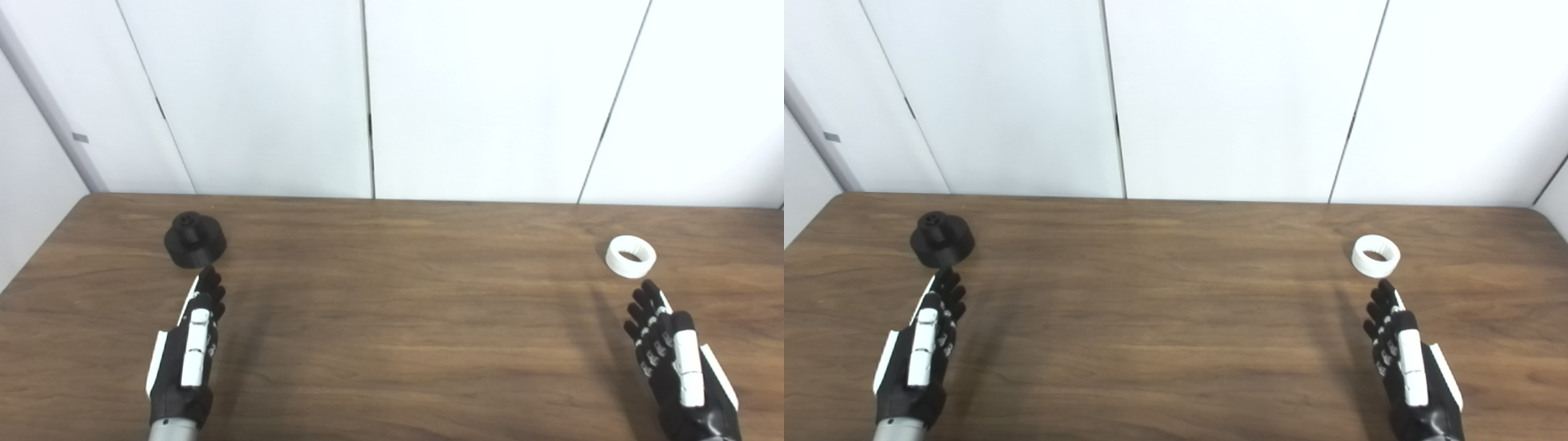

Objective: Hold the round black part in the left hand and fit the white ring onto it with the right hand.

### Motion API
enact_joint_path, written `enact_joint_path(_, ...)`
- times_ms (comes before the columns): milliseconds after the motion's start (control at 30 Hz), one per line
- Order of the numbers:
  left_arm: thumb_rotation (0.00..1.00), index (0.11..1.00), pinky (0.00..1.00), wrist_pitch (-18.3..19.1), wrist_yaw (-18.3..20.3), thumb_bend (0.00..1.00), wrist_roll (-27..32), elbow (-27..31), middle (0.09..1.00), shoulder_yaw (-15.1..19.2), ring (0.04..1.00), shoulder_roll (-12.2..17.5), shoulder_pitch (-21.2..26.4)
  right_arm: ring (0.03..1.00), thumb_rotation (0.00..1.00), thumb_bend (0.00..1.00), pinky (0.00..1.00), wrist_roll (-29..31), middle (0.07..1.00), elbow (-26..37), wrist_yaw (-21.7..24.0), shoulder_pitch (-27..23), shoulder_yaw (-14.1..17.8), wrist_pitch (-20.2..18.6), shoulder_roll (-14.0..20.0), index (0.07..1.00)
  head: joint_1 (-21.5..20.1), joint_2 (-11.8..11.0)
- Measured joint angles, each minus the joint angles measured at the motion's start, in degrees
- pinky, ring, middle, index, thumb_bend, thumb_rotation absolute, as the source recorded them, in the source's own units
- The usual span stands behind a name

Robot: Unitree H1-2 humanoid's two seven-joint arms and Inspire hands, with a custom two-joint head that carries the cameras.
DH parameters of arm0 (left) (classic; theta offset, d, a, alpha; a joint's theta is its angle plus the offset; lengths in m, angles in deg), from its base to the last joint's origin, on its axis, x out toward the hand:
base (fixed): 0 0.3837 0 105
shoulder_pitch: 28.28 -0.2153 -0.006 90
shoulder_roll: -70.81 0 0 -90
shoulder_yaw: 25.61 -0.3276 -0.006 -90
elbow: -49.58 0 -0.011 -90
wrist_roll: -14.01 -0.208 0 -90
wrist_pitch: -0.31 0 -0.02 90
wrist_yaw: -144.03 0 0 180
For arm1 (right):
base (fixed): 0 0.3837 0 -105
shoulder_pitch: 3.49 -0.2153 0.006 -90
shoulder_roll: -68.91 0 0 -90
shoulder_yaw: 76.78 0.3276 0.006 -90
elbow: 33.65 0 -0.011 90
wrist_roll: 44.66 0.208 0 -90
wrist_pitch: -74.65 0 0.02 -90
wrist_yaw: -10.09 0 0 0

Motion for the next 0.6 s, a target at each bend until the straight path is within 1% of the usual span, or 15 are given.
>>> enact_joint_path(433, 0.93, 0.977, 1.0, 0.0, 0.0, 0.5, -0.9, 0.0, 0.981, 0.0, 0.982, 0.0, 0.0, 1.0, 1.0, 0.63, 1.0, 0.0, 1.0, 0.0, 0.0, 0.0, 0.0, 0.0, 0.0, 1.0, 0.1, -0.1)
enact_joint_path(500, 0.93, 0.977, 1.0, 0.0, 0.0, 0.52, -0.9, 0.0, 0.981, 0.0, 0.983, 0.0, 0.0, 1.0, 1.0, 0.63, 1.0, 0.0, 1.0, 0.0, 0.0, 0.0, 0.0, 0.0, 0.0, 1.0, 0.9, -0.1)
enact_joint_path(533, 0.93, 0.976, 1.0, 0.0, 0.0, 0.51, -0.9, 0.0, 0.979, 0.0, 0.979, 0.0, 0.0, 1.0, 1.0, 0.63, 1.0, 0.1, 1.0, 0.0, 0.0, 0.0, 0.1, 0.0, 0.0, 1.0, 1.3, 0.0)
enact_joint_path(600, 0.94, 0.972, 0.99, 0.0, -0.1, 0.49, -1.1, 0.0, 0.974, -0.1, 0.97, 0.0, 0.0, 1.0, 1.0, 0.64, 1.0, 0.3, 1.0, 0.0, 0.0, 0.0, 0.3, 0.0, 0.0, 1.0, 3.9, -0.3)
